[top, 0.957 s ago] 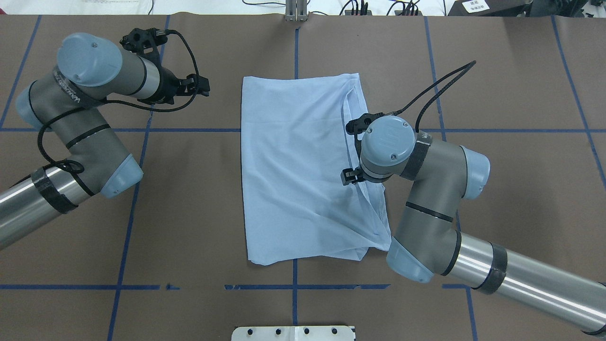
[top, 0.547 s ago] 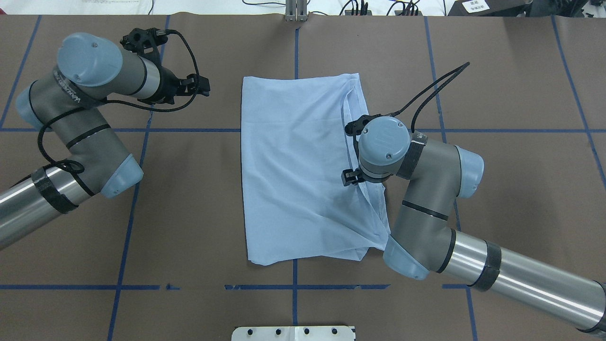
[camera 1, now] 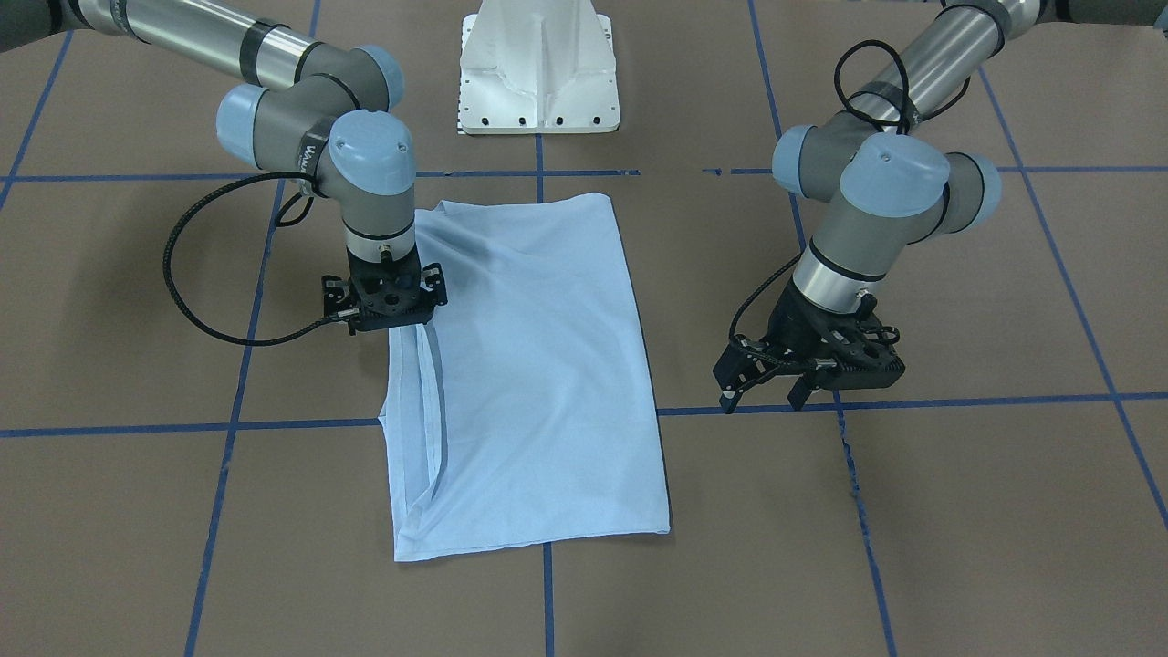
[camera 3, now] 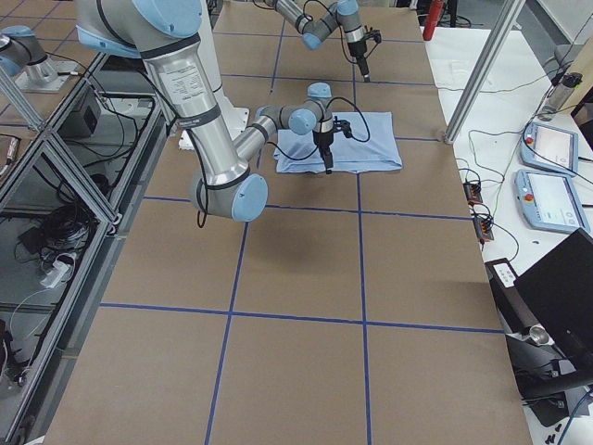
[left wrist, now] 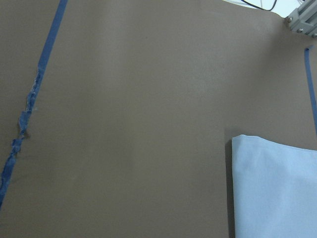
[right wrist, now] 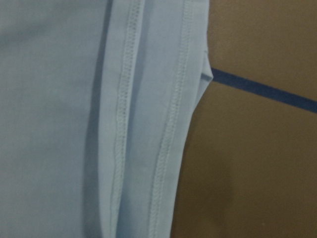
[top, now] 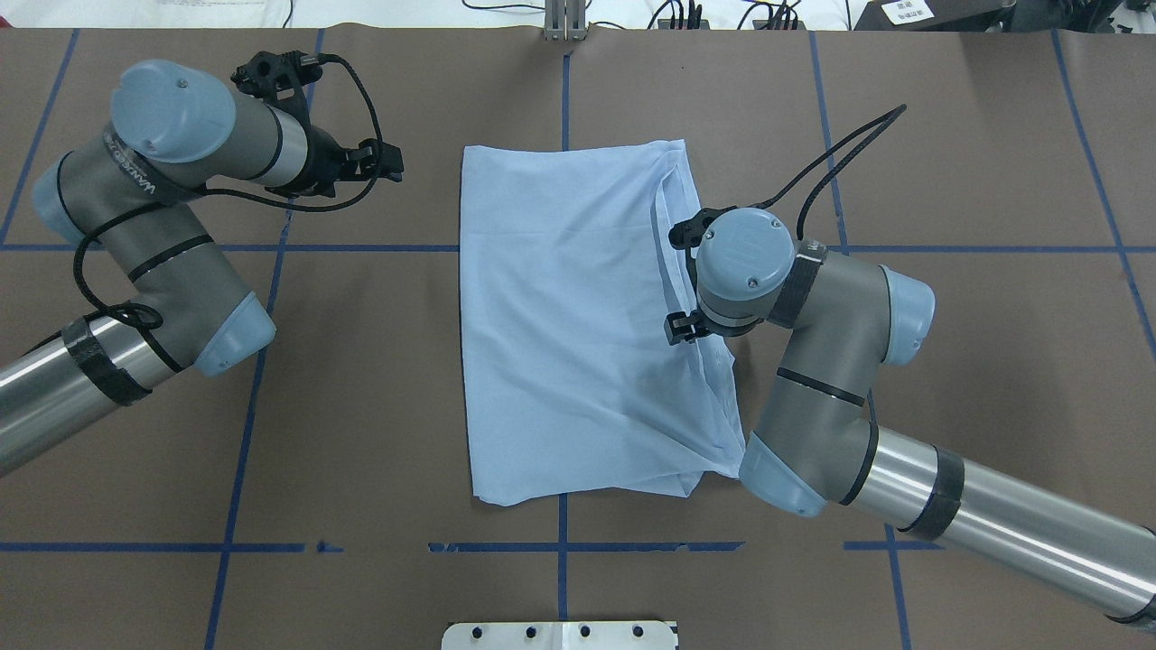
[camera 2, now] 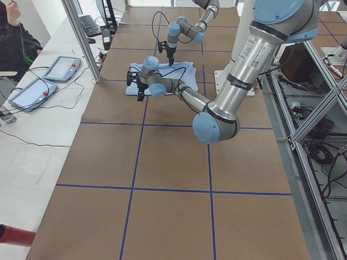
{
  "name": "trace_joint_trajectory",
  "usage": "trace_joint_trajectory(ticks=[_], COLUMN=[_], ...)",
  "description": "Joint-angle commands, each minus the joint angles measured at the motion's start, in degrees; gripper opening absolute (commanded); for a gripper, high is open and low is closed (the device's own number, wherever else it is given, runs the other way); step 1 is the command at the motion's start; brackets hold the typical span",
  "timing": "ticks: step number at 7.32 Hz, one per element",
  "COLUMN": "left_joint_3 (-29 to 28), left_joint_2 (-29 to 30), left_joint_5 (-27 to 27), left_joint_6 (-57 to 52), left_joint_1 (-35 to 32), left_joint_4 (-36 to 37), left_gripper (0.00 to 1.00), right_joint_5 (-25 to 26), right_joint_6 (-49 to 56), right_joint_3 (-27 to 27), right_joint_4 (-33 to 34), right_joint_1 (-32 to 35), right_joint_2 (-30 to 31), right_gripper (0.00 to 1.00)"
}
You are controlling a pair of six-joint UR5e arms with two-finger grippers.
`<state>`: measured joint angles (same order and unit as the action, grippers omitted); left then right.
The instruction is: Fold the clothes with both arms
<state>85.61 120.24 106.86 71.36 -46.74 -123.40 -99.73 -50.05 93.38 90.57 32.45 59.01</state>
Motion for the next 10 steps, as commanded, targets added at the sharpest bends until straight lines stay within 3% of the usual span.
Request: trace_joint_trajectory(ticks=[1, 3, 5, 7, 8, 10], left_joint_3=[0.0, 0.09, 0.35, 3.06, 5.43, 7.9], left_joint_2=[0.26, 0.17, 0.08, -0.44, -0.45, -1.49], left_joint_5=[-0.08, 0.01, 2.54, 10.08, 9.6, 6.79], left_joint_6=[0.01, 0.1, 0.45, 12.25, 18.49, 19.43], left_joint_1=[0.07, 0.07, 0.07, 0.51, 3.38, 4.11], left_joint_4=[0.09, 0.09, -0.09, 0.09, 0.17, 0.44], left_gripper=[1.0, 1.0, 1.0, 1.0, 1.0, 1.0], right_joint_5=[-1.52, -1.78, -7.29, -9.85, -10.13, -9.61], right_joint_6=[5.02, 5.49, 4.79, 4.34, 3.3, 3.73], right_joint_3=[-0.04, 0.13, 0.57, 3.72, 3.65, -5.69], right_joint_4=[-0.22, -0.14, -0.66, -0.84, -0.92, -1.45], right_joint_1=[3.14, 4.02, 5.69, 5.79, 5.61, 5.87], right_joint_2=[2.41, 2.17, -1.52, -2.32, -2.41, -8.78], right_gripper=[1.0, 1.0, 1.0, 1.0, 1.0, 1.0])
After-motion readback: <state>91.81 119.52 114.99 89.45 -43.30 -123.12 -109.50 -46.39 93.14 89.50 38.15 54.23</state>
